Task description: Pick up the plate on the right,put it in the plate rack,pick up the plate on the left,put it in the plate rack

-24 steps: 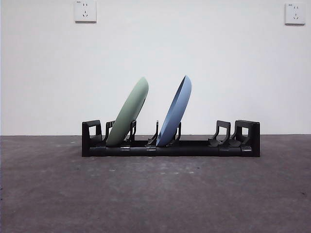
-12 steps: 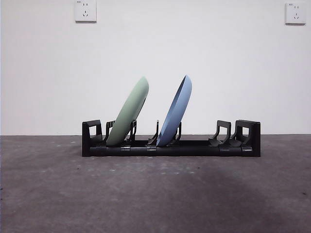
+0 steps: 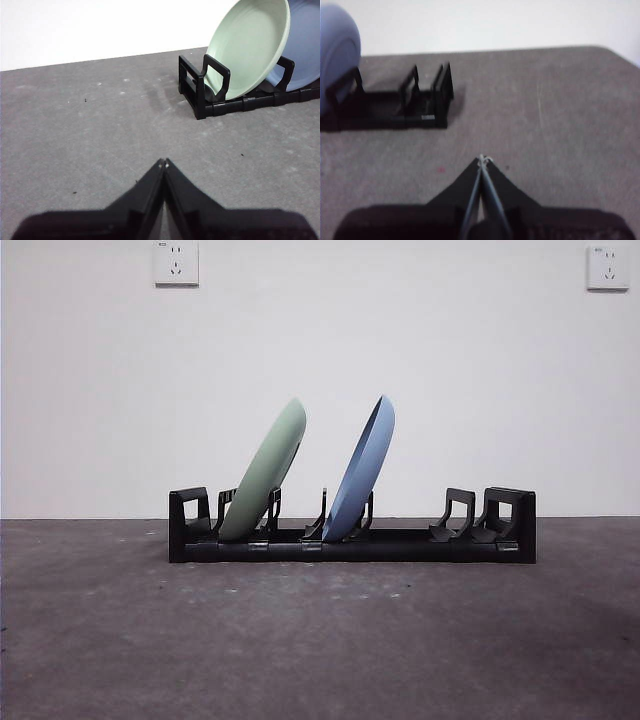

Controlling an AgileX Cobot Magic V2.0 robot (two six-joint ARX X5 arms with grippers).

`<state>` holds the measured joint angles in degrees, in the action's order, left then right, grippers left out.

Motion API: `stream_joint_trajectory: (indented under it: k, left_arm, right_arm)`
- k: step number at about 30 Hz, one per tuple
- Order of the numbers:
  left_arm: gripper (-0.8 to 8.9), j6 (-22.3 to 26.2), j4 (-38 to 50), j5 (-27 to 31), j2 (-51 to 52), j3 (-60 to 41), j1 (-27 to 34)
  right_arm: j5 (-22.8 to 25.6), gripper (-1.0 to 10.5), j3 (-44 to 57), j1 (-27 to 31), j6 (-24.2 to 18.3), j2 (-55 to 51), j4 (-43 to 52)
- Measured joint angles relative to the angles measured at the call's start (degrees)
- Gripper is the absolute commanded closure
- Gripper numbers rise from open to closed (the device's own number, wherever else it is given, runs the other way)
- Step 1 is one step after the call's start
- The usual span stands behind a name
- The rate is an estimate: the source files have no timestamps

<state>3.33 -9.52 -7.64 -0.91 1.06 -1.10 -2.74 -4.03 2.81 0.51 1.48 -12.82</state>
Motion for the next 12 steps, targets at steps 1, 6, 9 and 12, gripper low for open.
stream_joint_trajectory:
  k: [1,6,9,12]
  left_arm:
    - [8.17,0.00,0.00,0.00,0.00,0.00,0.00]
    - [8.17,0.00,0.15,0.00,0.00,0.00,0.00]
    - [8.17,0.00,0.13,0.00,-0.20,0.00,0.00]
    - [8.17,0.00,0.13,0.00,-0.24,0.00,0.00]
  right_arm:
    - [0.00,9.5,0.85,0.00,0.15,-0.55,0.13]
    - [0.00,9.4,2.14,0.00,0.33,-0.83,0.63]
    - [0.00,9.5,2.14,0.00,0.35,-0.92,0.83]
    - [0.00,9.5,2.14,0.07,0.35,-0.90,0.83]
